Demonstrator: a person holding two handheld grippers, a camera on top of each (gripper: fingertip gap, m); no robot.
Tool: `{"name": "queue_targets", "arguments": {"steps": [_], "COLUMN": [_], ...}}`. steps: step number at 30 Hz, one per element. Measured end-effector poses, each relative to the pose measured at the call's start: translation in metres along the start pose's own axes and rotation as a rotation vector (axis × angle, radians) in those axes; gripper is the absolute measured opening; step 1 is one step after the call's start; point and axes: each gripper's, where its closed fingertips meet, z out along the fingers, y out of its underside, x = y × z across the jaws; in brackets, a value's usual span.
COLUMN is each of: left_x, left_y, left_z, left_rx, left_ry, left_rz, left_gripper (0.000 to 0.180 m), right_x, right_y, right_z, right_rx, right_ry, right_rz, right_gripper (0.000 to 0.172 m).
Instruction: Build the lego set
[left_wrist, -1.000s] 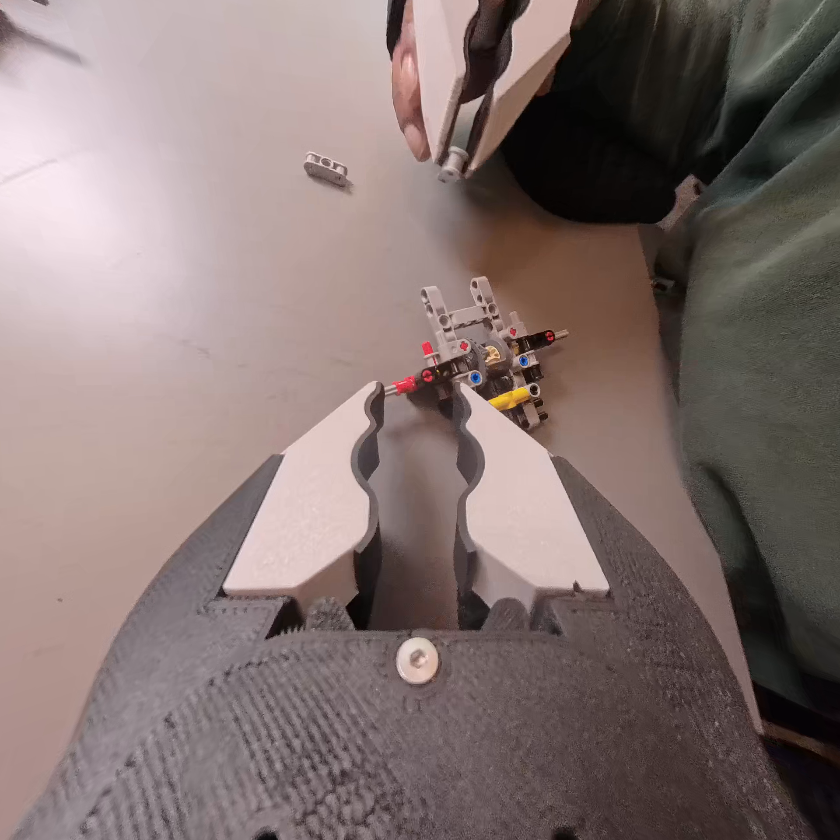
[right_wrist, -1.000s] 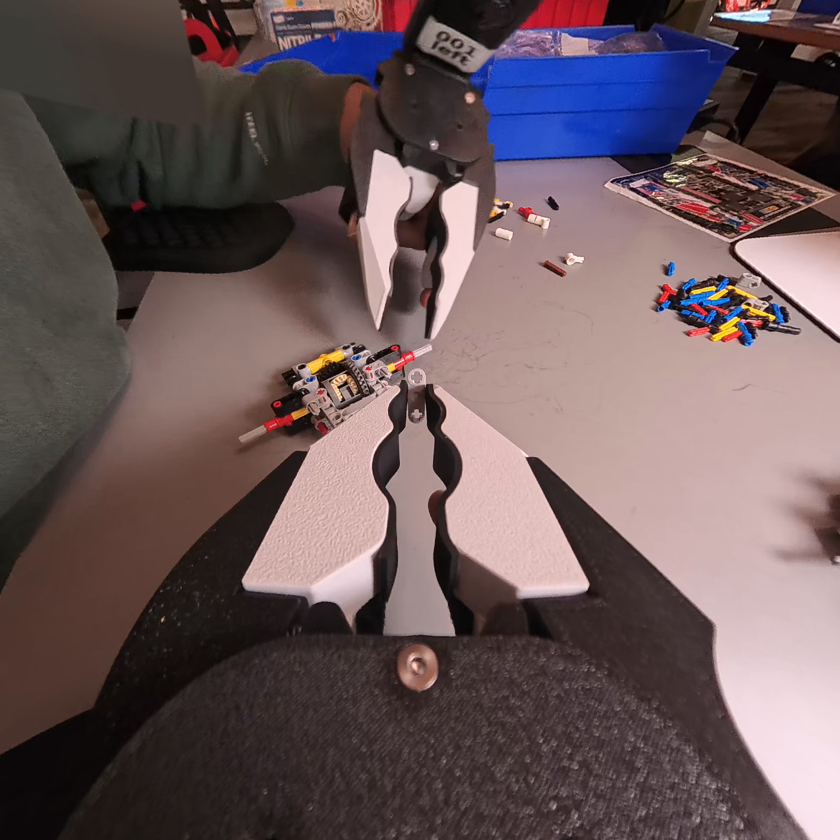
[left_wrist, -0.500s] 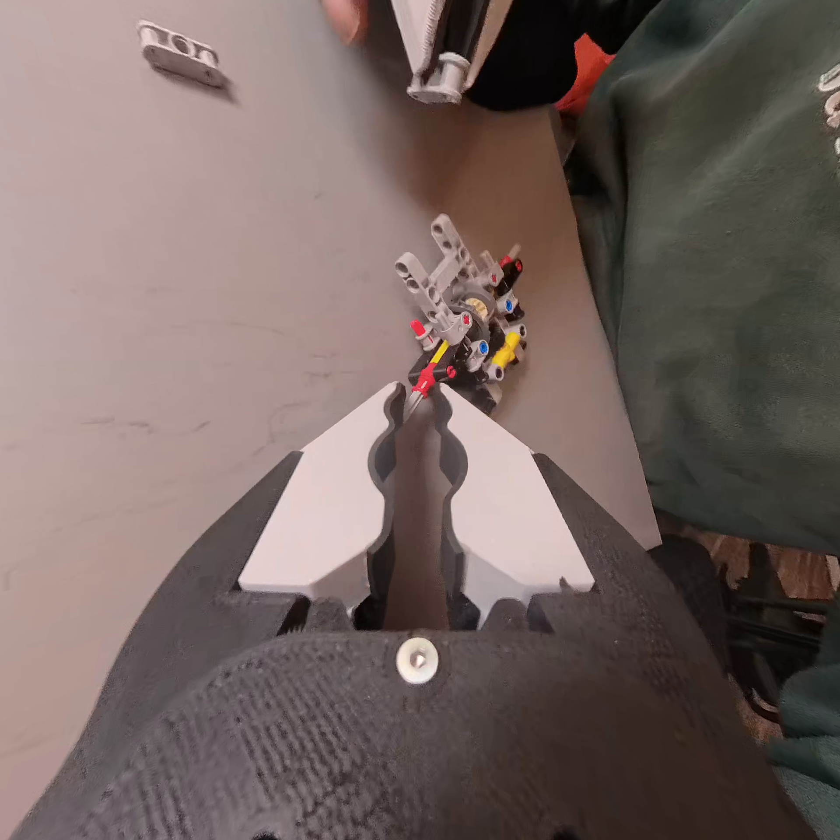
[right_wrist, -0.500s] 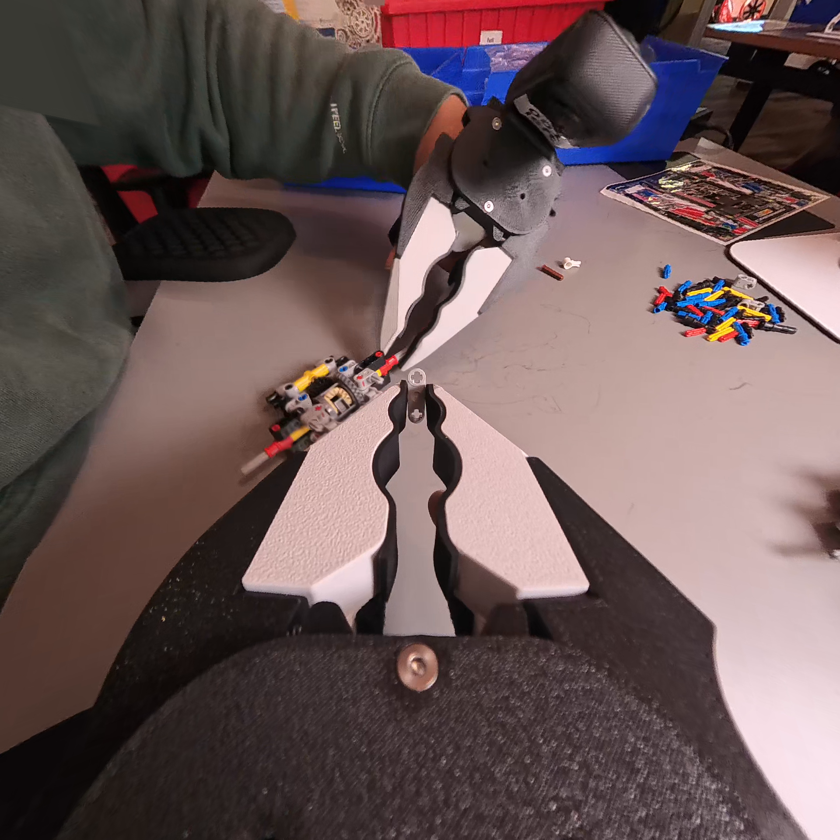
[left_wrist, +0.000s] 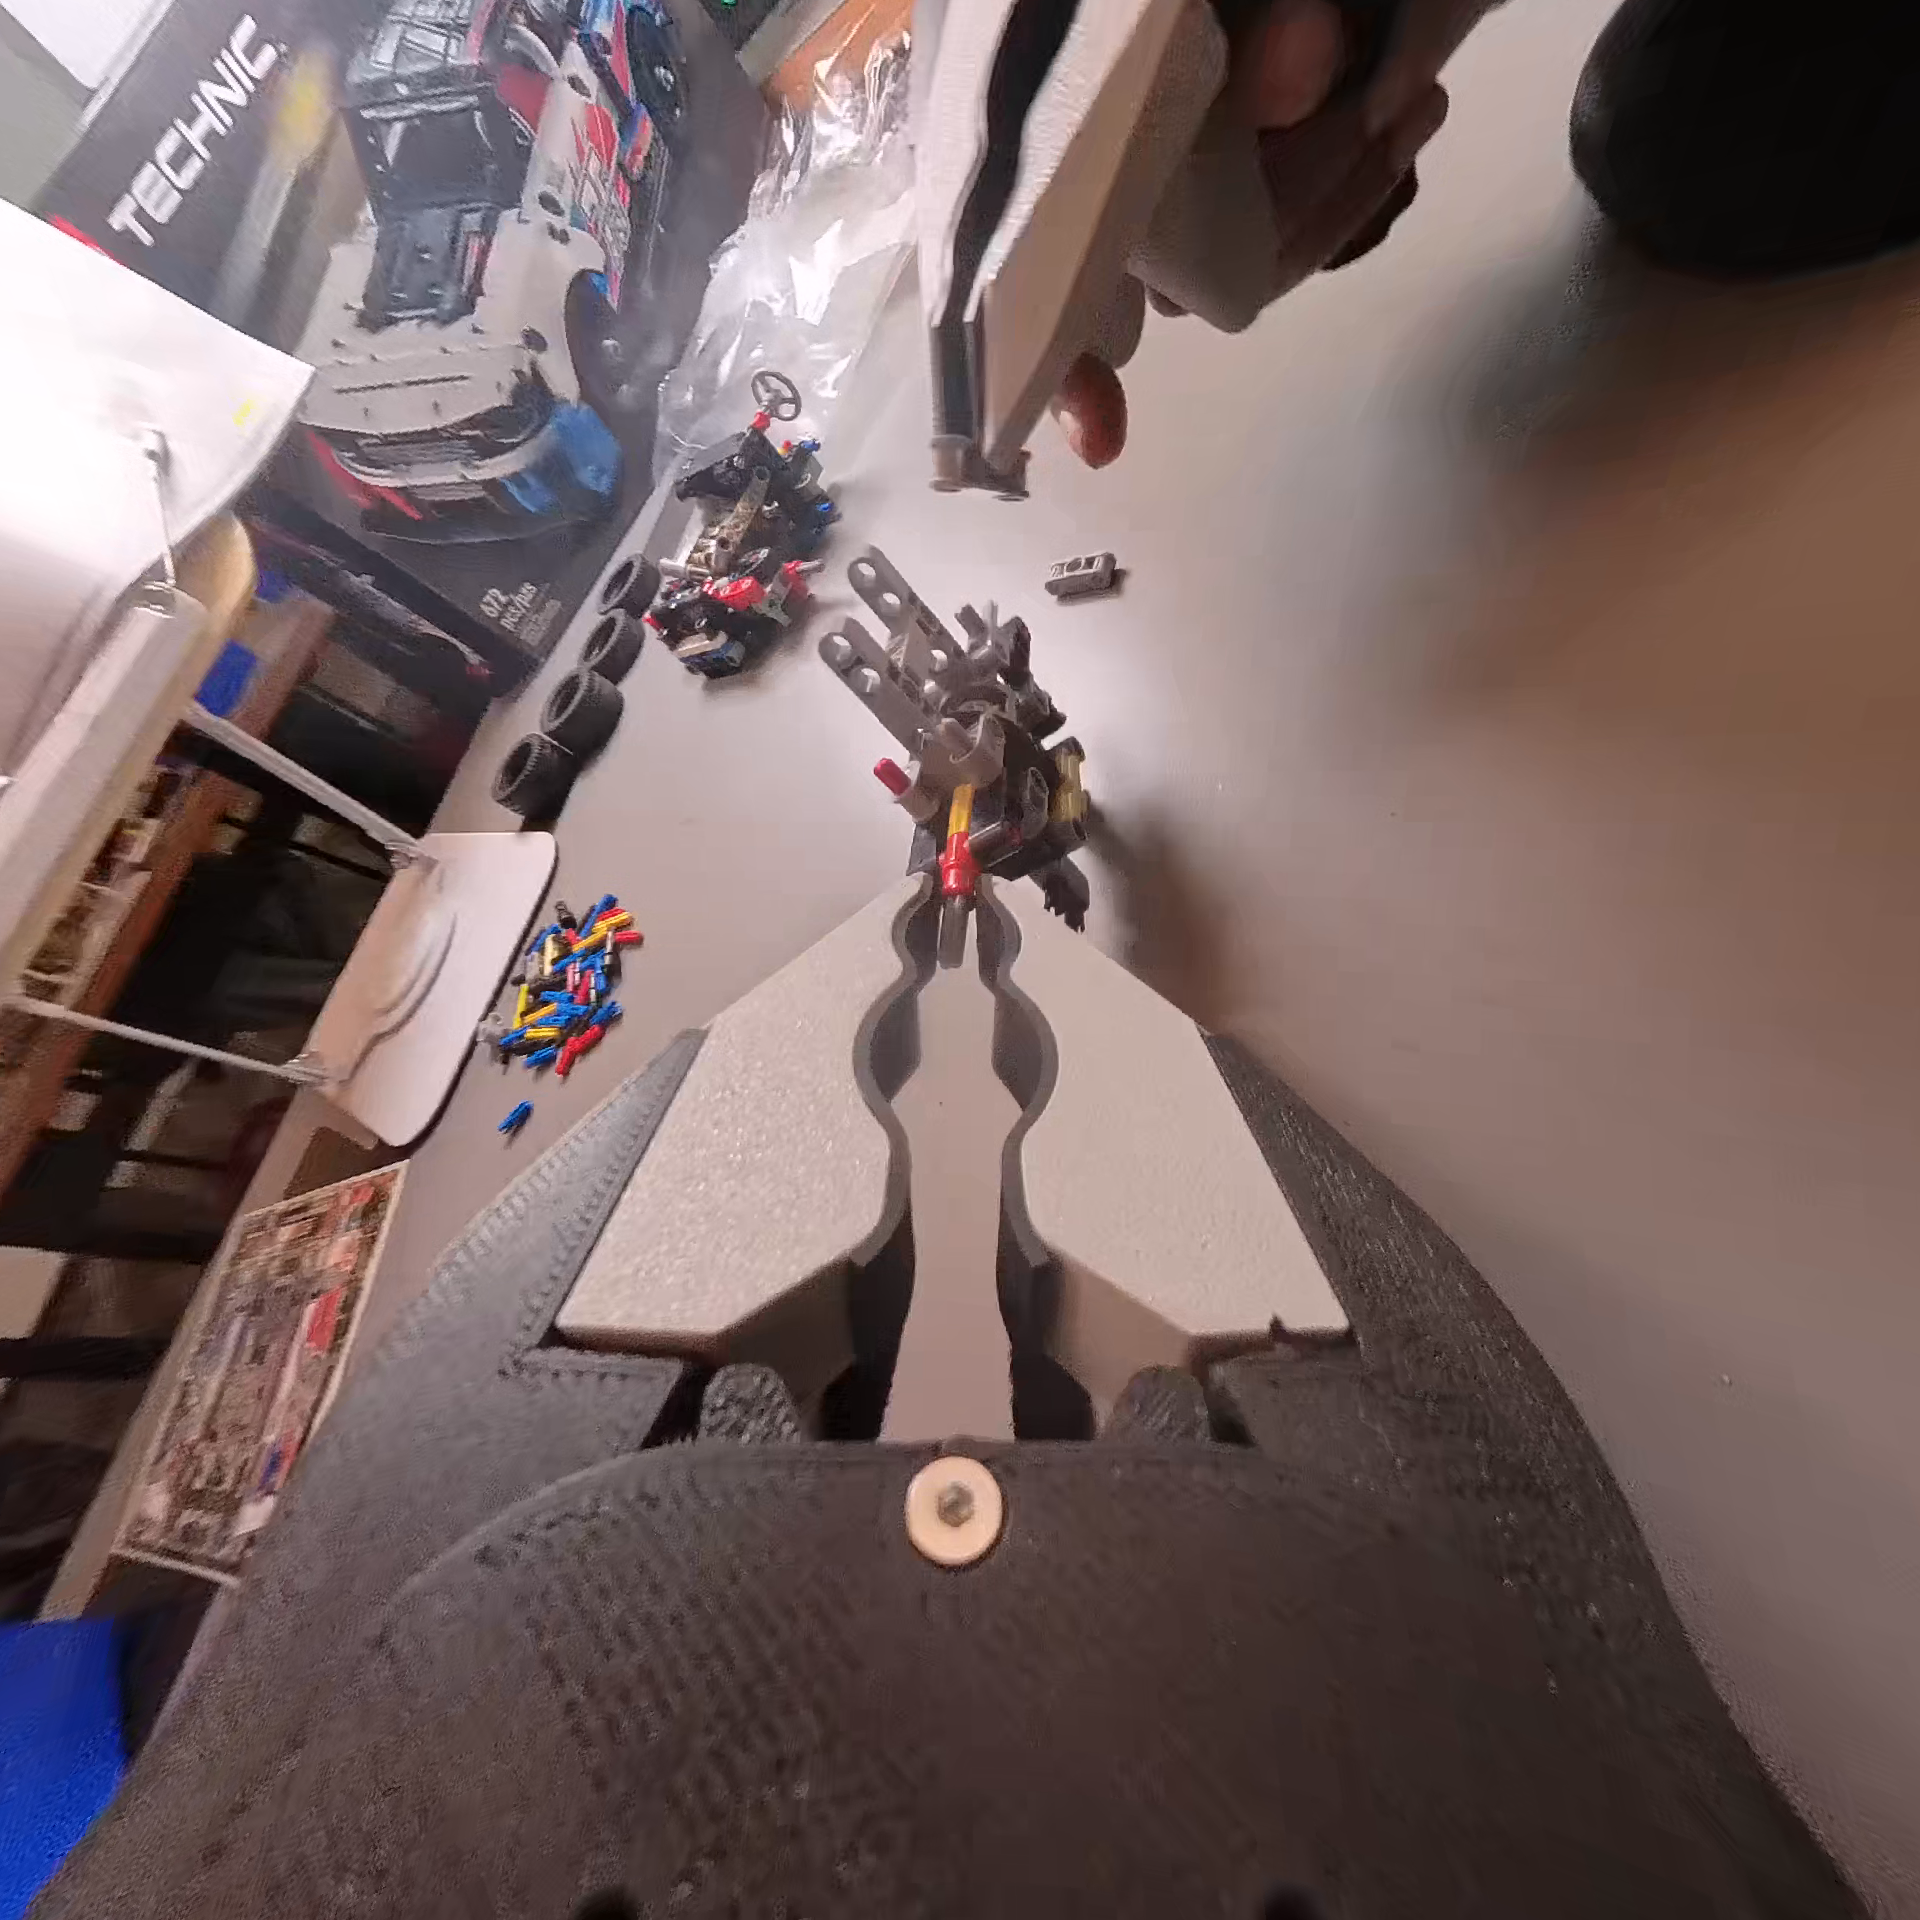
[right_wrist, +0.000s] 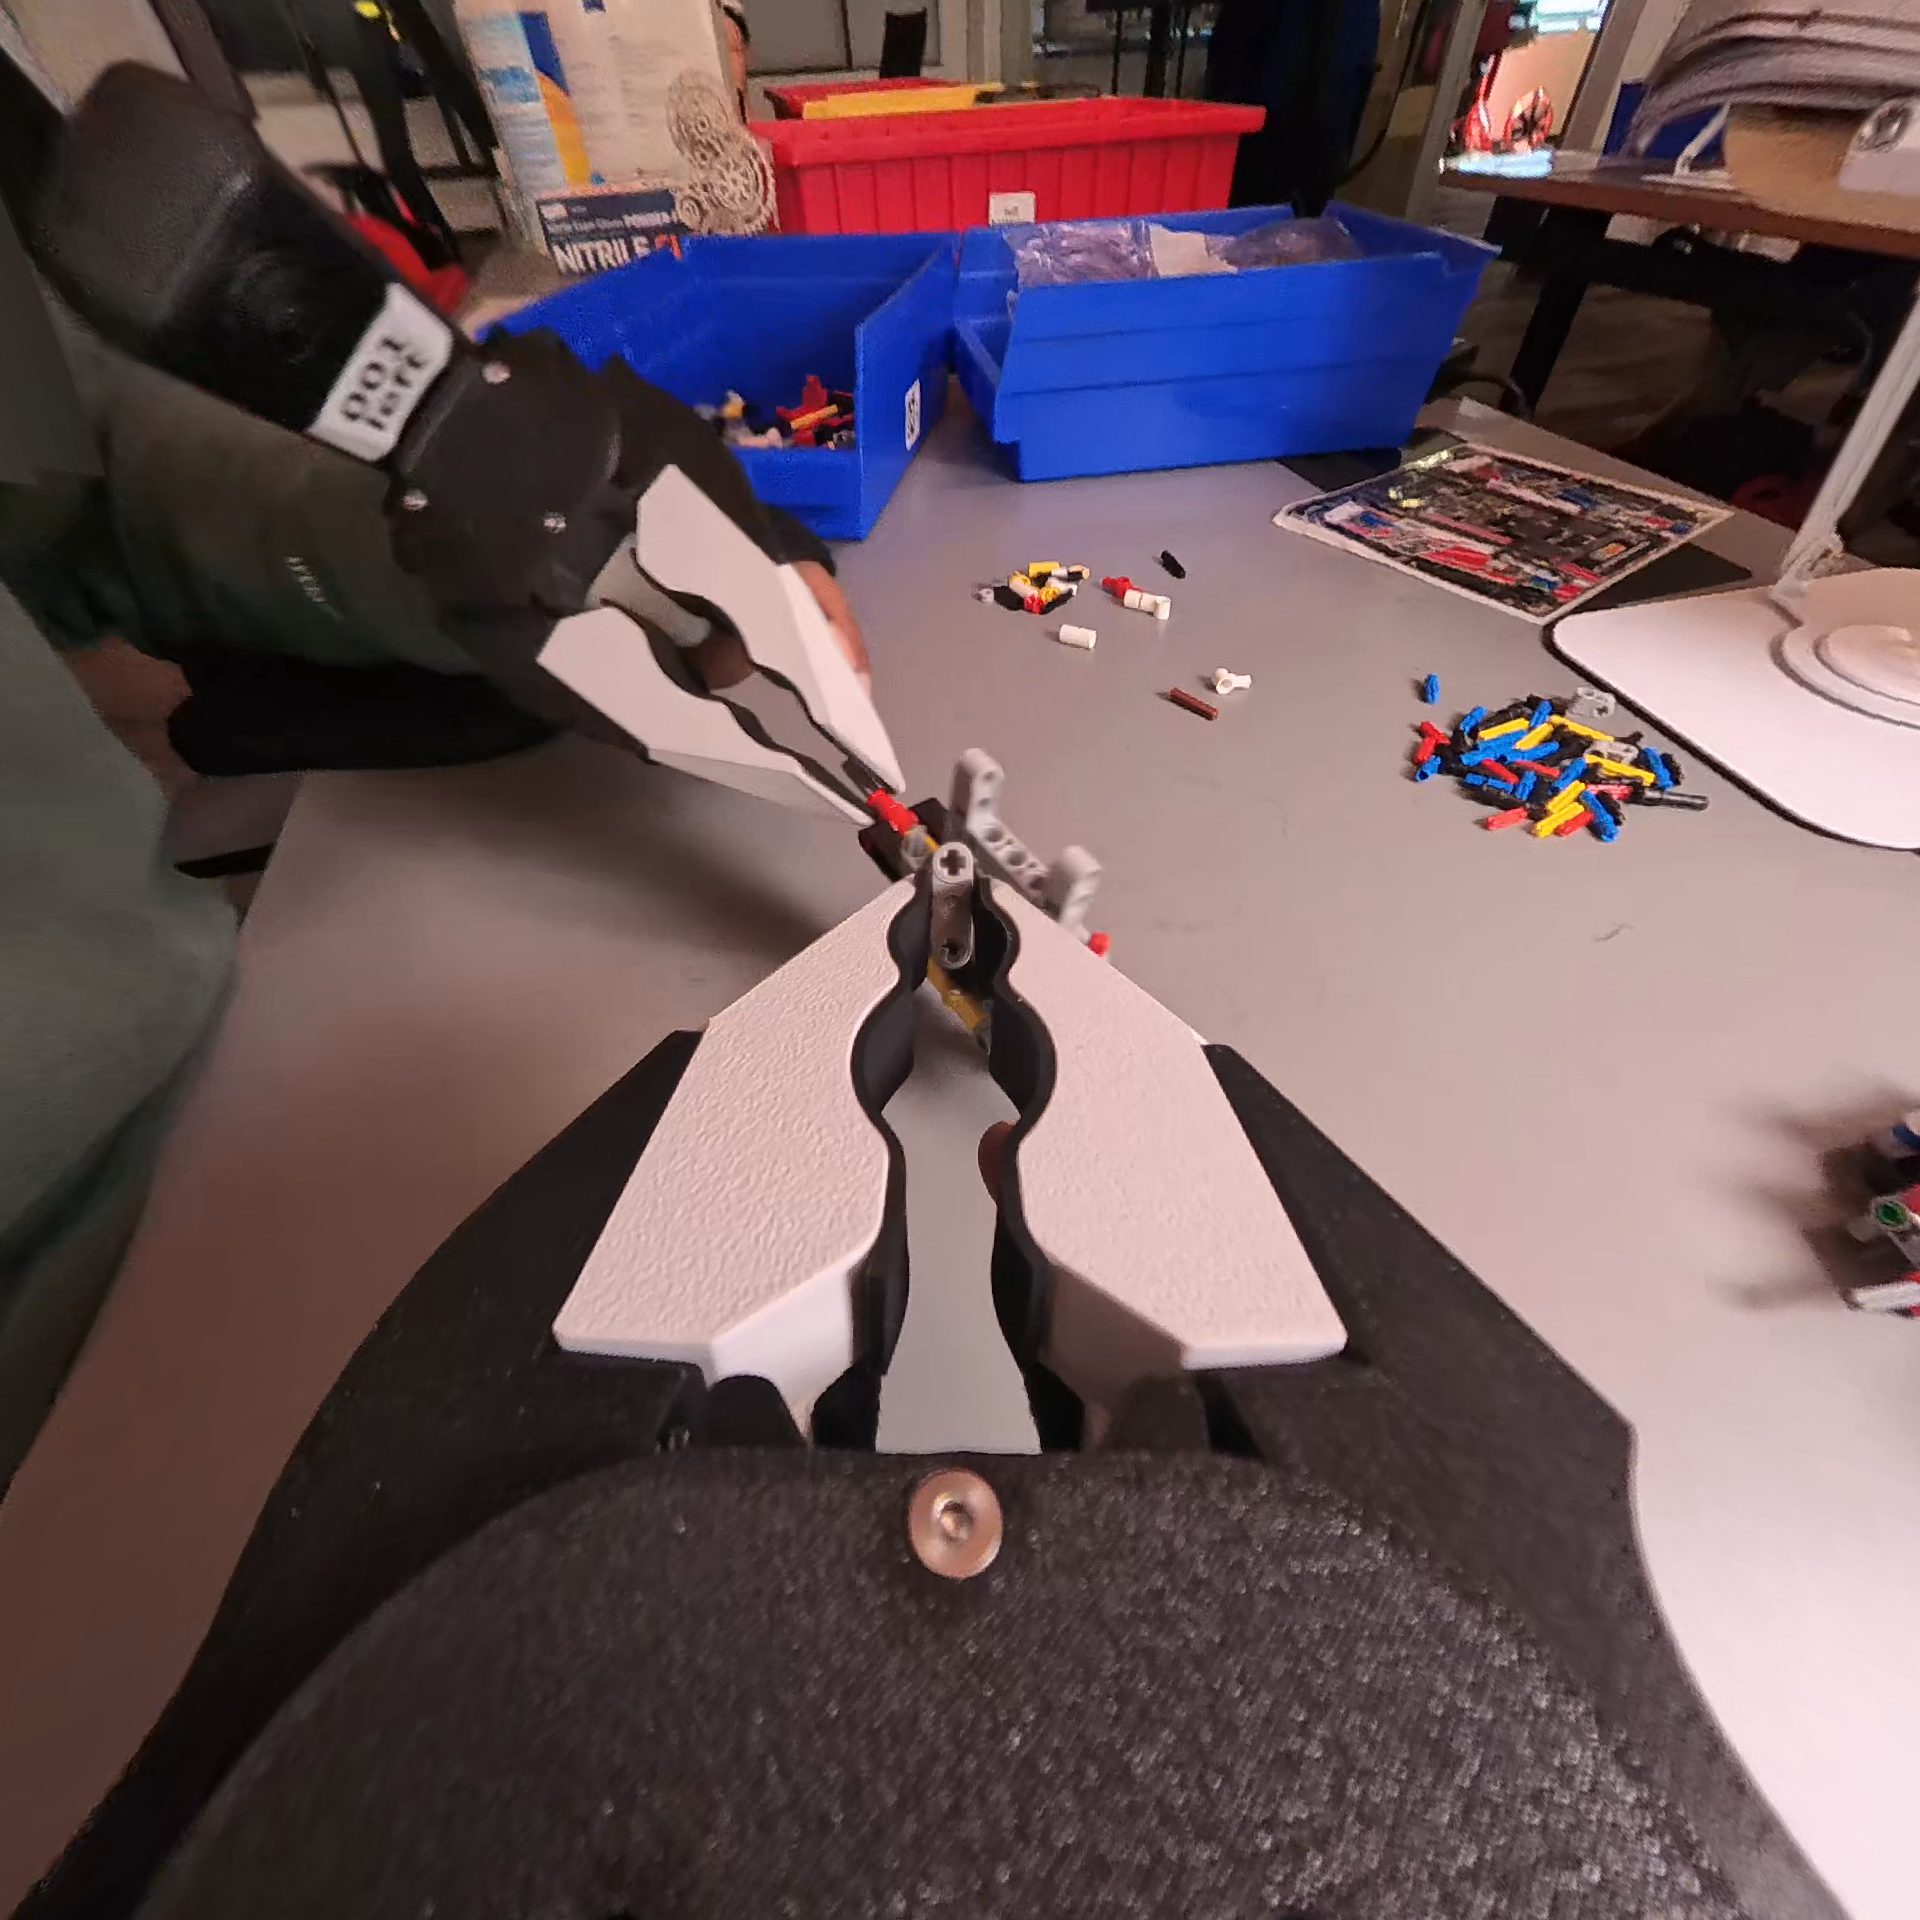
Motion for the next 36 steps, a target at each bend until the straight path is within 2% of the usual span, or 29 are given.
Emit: {"name": "queue_targets", "arguments": {"steps": [6,10,17,21,23,25,27,30,33,36], "left_x": [0.022,0.035,0.037,0.048,0.052,0.049,0.040,0.023,0.026,0.036], "left_y": [0.002,0.000,0.004,0.014,0.012,0.005,-0.001,-0.002,0.000,-0.007], "left_z": [0.004,0.004,0.005,0.006,0.003,-0.003,-0.007,0.000,0.015,0.027], "left_rx": [-0.009,0.016,0.007,-0.021,-0.009,0.020,0.040,0.042,-0.028,-0.072], "left_ry": [0.063,0.145,0.184,0.325,0.410,0.517,0.627,0.687,0.727,0.765], "left_rz": [0.003,-0.046,-0.102,-0.239,-0.327,-0.490,-0.722,-0.959,-1.013,-0.999], "left_gripper": [0.005,0.005,0.005,0.006,0.013,0.021,0.033,0.047,0.061,0.058], "right_x": [0.004,0.003,0.023,0.022,0.021,0.021,0.022,0.022,0.020,0.019], "right_y": [0.022,0.032,0.031,0.043,0.047,0.049,0.049,0.048,0.047,0.043], "right_z": [0.010,0.008,-0.007,-0.016,-0.017,-0.018,-0.018,-0.019,-0.019,-0.021], "right_rx": [-0.162,-0.215,-0.210,-0.269,-0.281,-0.288,-0.286,-0.273,-0.265,-0.251], "right_ry": [0.094,0.082,0.146,0.107,0.101,0.099,0.096,0.089,0.085,0.084], "right_rz": [-0.081,-0.104,-0.077,-0.057,-0.068,-0.071,-0.068,-0.061,-0.065,-0.069], "right_gripper": [0.006,0.006,0.006,0.006,0.006,0.006,0.006,0.006,0.006,0.006]}}
